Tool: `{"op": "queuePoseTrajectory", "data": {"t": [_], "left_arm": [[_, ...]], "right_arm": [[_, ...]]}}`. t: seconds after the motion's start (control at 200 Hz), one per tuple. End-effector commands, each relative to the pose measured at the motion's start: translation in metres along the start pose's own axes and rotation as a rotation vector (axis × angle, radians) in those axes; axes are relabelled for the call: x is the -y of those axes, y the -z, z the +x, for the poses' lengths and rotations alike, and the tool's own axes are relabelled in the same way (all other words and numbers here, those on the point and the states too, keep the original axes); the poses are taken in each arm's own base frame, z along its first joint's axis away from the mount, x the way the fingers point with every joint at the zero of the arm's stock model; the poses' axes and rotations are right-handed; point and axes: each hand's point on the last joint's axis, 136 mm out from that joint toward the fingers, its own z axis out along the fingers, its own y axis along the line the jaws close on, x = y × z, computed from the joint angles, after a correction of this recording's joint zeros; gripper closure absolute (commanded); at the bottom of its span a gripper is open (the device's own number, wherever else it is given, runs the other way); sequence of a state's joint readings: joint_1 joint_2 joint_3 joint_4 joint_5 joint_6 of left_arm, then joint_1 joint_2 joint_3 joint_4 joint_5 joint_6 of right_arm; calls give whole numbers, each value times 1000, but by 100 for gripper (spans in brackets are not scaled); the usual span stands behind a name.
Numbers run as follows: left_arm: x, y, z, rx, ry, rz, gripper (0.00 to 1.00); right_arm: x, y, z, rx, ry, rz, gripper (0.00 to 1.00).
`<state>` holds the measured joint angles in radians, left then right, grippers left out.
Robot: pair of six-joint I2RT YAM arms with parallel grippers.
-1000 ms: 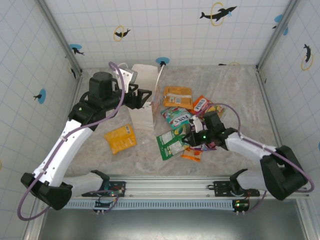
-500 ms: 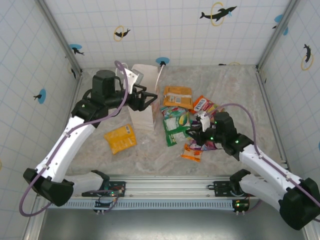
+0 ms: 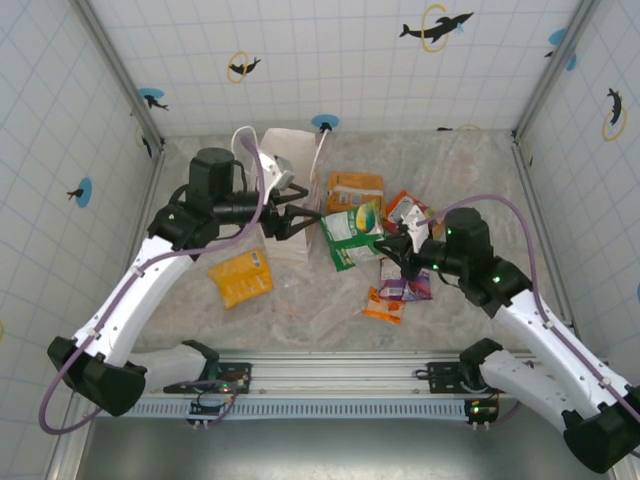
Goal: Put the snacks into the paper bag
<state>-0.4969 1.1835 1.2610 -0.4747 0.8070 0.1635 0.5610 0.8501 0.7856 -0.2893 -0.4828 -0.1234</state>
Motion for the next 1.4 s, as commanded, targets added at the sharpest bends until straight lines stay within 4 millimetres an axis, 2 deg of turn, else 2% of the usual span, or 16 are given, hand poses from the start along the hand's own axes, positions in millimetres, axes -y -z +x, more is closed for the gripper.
{"op": "queuePoseTrajectory", "data": {"t": [0.0,0.155,0.3,0.495,0.6,0.826,1.051,1.201,1.331,1.396], "left_arm": [[24,4,4,19,-183,105,25],[35,-1,14,-2,-222,166,24],[37,-10,24,-51,-238,160,22],[53,-26,44,-160,-195,246,23],[54,-30,52,-210,-177,252,26],[52,-29,49,-183,-208,219,37],[57,-33,34,-127,-197,269,40],[51,-37,33,-134,-193,250,57],[50,-35,32,-130,-208,230,62],[49,-35,30,-124,-213,216,69]], "right_arm": [[-26,15,-26,26,230,-126,100],[-41,21,-34,21,296,-219,100],[-51,24,-45,49,331,-293,100],[-54,27,-61,95,359,-339,100],[-54,29,-65,107,371,-347,100],[-51,26,-69,124,376,-353,100],[-49,20,-73,121,362,-377,100],[-47,19,-75,126,366,-365,100],[-43,18,-74,125,365,-340,100],[-39,17,-74,133,362,-304,90]]}}
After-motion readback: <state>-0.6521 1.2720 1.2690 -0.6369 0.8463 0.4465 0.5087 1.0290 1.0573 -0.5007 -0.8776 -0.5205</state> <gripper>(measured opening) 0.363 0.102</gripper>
